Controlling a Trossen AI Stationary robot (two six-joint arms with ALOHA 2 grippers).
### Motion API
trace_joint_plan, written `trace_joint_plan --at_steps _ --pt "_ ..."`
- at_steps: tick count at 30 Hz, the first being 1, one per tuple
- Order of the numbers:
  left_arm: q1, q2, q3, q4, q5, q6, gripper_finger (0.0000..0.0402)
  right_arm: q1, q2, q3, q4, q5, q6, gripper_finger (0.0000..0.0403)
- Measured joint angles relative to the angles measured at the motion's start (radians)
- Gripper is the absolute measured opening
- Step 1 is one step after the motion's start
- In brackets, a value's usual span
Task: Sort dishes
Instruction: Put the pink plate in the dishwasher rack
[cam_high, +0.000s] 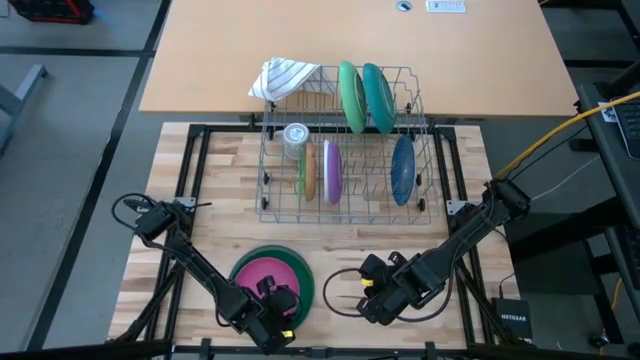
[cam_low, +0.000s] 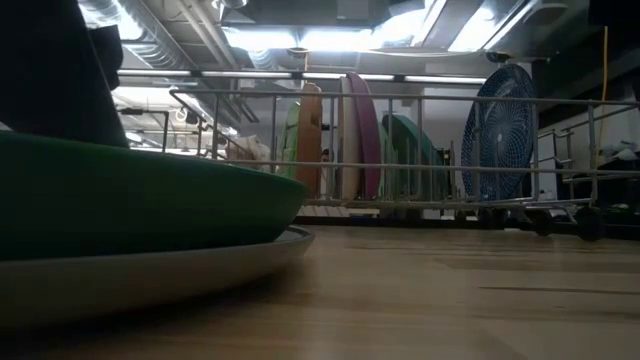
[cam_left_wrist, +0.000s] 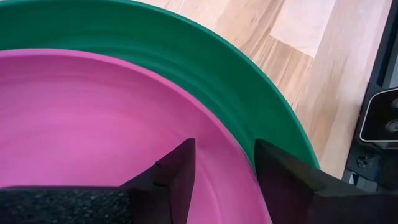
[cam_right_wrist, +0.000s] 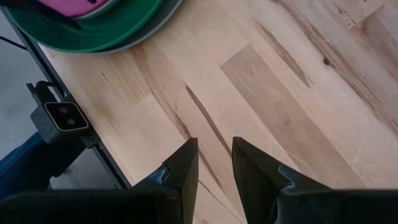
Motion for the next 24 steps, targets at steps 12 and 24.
trace_joint_plan --at_steps 12,24 --pt "-0.006 -0.002 0.0 0.016 0.004 -0.019 0.0009 0.0 0.0 0.0 0.0 0.0 0.0 0.0101" --pt "-0.026 -0.011 0.011 0.011 -0.002 -0.023 0.0006 0.0 0.0 0.0 0.037 0.0 -0.04 0.0101"
